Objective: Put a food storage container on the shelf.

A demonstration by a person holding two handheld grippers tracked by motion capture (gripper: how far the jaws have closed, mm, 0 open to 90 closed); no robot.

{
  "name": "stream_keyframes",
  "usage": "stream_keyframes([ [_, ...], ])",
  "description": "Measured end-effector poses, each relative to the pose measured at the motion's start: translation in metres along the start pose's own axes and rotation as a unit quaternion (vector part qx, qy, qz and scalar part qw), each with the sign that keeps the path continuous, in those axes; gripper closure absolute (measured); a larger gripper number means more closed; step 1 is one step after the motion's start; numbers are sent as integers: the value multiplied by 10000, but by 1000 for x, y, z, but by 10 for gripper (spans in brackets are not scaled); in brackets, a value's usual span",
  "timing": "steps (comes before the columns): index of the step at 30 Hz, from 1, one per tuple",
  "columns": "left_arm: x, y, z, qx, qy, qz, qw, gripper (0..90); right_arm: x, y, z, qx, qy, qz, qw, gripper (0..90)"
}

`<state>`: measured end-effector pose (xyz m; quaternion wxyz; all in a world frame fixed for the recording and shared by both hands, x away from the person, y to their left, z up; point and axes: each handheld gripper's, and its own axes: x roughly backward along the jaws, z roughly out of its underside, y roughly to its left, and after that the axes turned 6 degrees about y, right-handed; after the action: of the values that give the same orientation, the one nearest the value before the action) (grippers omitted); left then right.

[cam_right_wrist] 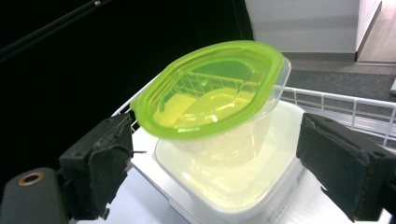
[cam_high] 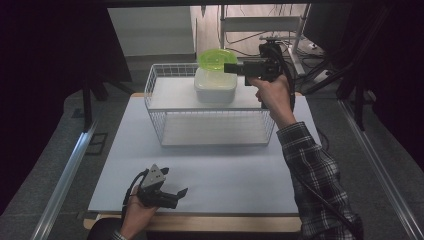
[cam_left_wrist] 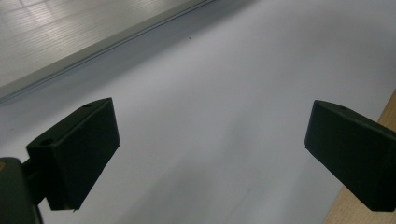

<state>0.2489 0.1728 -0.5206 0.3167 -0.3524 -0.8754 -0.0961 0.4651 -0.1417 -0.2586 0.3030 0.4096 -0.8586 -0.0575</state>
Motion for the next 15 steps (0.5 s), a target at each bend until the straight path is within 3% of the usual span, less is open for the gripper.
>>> stream_keyframes([
  [9,-1,0,0,-18,15,7,10000,29,8,7,14,221,18,-69,9997,81],
  [15,-1,-1,0,-23,20,3,10000,29,11,14,27,560,106,6,9984,68],
])
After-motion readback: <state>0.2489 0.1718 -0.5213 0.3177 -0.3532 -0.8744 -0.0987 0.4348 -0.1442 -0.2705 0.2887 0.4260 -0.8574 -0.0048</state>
